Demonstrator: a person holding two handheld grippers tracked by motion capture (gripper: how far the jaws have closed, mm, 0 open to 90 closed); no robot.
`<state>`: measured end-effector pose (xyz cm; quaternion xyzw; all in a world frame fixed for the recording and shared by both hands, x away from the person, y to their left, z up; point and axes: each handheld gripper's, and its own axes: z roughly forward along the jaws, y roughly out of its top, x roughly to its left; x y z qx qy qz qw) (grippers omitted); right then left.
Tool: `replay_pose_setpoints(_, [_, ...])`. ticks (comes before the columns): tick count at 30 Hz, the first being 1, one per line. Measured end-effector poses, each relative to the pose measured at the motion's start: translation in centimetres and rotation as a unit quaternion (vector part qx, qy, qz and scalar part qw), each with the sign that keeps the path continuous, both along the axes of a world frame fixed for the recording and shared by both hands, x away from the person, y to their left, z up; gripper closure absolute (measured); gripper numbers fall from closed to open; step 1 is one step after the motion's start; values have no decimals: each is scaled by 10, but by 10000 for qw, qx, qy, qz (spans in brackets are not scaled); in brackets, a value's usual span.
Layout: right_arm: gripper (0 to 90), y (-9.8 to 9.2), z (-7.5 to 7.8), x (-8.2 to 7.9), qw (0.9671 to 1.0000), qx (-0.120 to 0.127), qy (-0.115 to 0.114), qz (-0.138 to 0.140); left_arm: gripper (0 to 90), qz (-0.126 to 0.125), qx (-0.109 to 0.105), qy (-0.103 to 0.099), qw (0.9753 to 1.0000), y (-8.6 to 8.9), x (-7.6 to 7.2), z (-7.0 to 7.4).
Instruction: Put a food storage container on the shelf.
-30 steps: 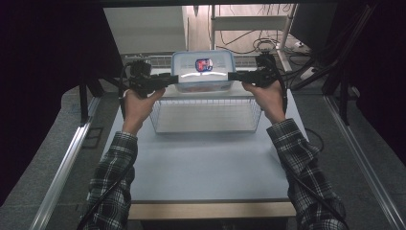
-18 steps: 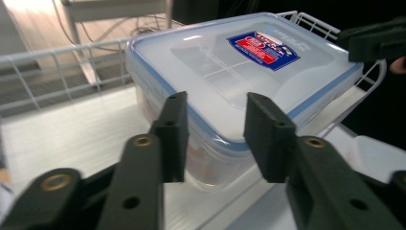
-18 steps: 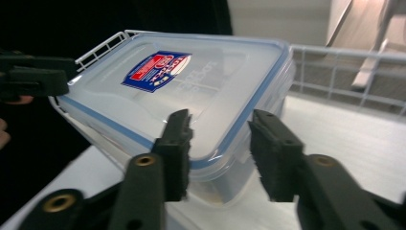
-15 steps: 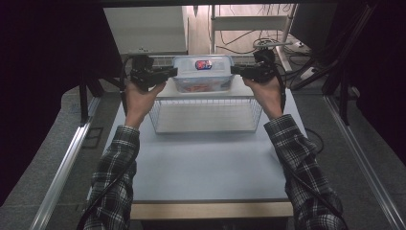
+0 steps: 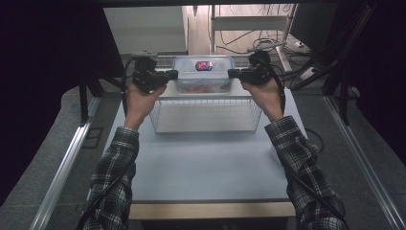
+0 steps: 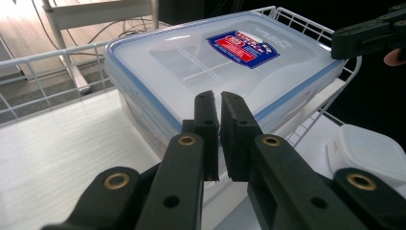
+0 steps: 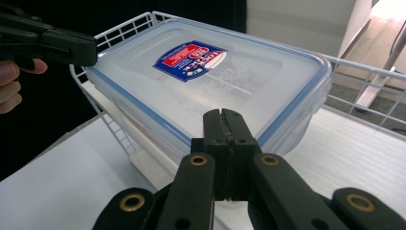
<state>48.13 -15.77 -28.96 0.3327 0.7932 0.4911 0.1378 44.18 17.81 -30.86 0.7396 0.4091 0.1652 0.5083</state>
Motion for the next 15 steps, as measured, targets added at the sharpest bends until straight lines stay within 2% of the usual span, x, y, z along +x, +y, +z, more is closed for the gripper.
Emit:
replay_pose_setpoints(3, [882, 0, 0, 0, 10000, -35, -49, -36, 841, -11, -91, 46, 9999, 0, -2, 0])
replay_pose_setpoints(5, [842, 0, 0, -2, 9998, -66, -150, -72, 792, -17, 25, -59, 10000, 0, -6, 1])
replay_pose_setpoints(7, [819, -1, 1, -4, 9998, -25, -176, -57, 766, -24, 11, -95, 10000, 0, -8, 1])
replay_pose_setpoints(8, [759, -5, 2, -10, 9997, 113, -222, -14, 718, -114, -174, -166, 9996, 3, -15, 1])
replay_pose_setpoints(9, [726, -7, 3, -15, 9995, 166, -257, 5, 692, -161, -253, -217, 9993, 4, -19, 0])
replay_pose_setpoints(11, [691, -9, 3, -19, 9994, 187, -304, 34, 658, -195, -295, -252, 9991, 4, -23, -2])
replay_pose_setpoints(13, [575, -13, -1, -32, 9991, 204, -335, 130, 542, -271, -263, -350, 9987, 1, -37, -10])
replay_pose_setpoints(14, [575, -13, -1, -32, 9991, 204, -335, 130, 514, -271, -263, -350, 9987, 1, -37, -10])
replay_pose_setpoints(15, [513, -17, -6, -40, 9991, 188, -331, 177, 480, -333, -307, -386, 9982, 0, -46, -16])
